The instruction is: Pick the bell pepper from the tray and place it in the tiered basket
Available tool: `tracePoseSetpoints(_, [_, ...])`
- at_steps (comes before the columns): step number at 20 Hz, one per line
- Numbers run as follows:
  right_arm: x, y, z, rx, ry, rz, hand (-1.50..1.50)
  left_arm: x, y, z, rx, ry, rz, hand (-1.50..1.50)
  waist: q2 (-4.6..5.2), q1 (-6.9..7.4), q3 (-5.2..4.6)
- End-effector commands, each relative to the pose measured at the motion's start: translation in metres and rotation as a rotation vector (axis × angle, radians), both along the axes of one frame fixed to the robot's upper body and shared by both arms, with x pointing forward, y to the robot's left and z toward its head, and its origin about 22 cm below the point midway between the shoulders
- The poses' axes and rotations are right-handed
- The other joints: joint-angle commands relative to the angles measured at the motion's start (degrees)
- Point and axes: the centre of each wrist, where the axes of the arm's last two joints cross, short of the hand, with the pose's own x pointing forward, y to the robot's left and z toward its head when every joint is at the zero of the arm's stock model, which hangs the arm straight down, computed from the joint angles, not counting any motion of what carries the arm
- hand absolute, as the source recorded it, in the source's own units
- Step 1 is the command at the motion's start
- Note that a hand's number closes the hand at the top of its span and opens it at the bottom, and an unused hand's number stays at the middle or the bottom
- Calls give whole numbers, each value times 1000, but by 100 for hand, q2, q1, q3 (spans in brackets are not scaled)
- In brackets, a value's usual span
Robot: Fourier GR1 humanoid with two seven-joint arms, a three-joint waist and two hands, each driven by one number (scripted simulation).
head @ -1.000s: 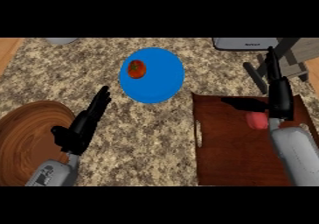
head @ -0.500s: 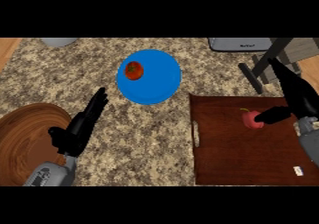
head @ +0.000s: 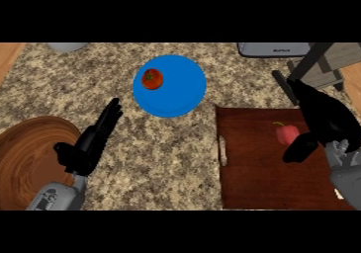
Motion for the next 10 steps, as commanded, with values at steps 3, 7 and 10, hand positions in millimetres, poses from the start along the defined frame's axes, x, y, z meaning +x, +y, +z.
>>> tracePoseSetpoints(3, [-27,15,3,-20,-21,-114,-150,-2,-3,-9,25,21,8,0,65,73,0])
tracePoseSetpoints(7, [-17,14,-15,-142,-20,-174,-150,-1,10,-10,10,14,8,0,76,111,-2])
tracePoseSetpoints(10, [-20,7,-42,-144,49,-226,-150,-8,8,-14,18,19,0,0,75,104,0])
